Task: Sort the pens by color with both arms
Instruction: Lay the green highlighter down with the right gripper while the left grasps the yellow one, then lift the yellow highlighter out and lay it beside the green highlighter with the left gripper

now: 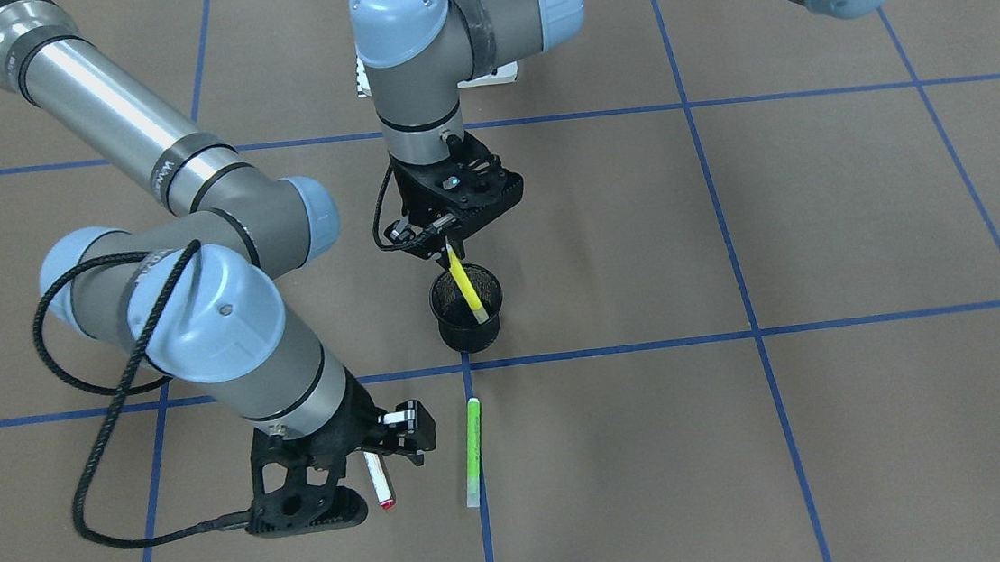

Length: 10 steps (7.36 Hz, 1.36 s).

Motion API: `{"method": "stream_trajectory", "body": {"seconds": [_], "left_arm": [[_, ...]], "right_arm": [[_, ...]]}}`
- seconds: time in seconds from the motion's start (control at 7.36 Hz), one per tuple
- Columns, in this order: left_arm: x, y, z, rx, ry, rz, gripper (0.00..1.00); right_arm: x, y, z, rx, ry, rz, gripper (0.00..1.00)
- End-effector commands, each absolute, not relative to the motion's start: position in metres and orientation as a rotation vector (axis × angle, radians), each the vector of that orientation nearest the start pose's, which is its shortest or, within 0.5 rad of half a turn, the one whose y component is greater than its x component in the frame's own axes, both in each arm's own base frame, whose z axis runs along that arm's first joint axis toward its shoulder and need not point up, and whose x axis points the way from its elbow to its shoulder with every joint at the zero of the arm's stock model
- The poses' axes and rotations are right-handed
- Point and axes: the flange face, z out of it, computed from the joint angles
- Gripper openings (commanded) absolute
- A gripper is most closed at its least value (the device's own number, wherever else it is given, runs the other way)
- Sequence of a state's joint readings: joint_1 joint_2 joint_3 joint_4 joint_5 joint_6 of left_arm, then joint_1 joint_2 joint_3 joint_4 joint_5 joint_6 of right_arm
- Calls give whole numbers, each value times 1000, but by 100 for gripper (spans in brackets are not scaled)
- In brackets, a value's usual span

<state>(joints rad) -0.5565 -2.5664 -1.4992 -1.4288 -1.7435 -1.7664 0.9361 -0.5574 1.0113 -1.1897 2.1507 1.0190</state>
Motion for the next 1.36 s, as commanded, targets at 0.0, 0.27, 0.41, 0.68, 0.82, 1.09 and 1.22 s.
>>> {"method": "stream_trajectory", "body": {"seconds": [0.0, 0.27, 0.41, 0.68, 0.82, 1.09, 1.22], "left_arm": [[530, -492, 77, 10, 847, -625, 0], [485, -508, 54, 27, 889, -579, 0], [472, -517, 50, 73, 889, -544, 0], [468, -556, 52, 286, 906, -514, 0], [490, -581, 68, 362, 913, -520, 0], [512, -613, 80, 487, 925, -553, 0], [519, -625, 95, 531, 908, -564, 0]], "right_arm": [[-363, -754, 260, 95, -947, 203, 97], [-318, -756, 312, 77, -919, 273, 99], [-297, -755, 321, 76, -921, 292, 99], [-253, -754, 344, -45, -849, 385, 99], [-244, -754, 340, -48, -837, 396, 99], [-212, -735, 371, -35, -831, 423, 99], [-196, -719, 385, -22, -833, 432, 99]]}}
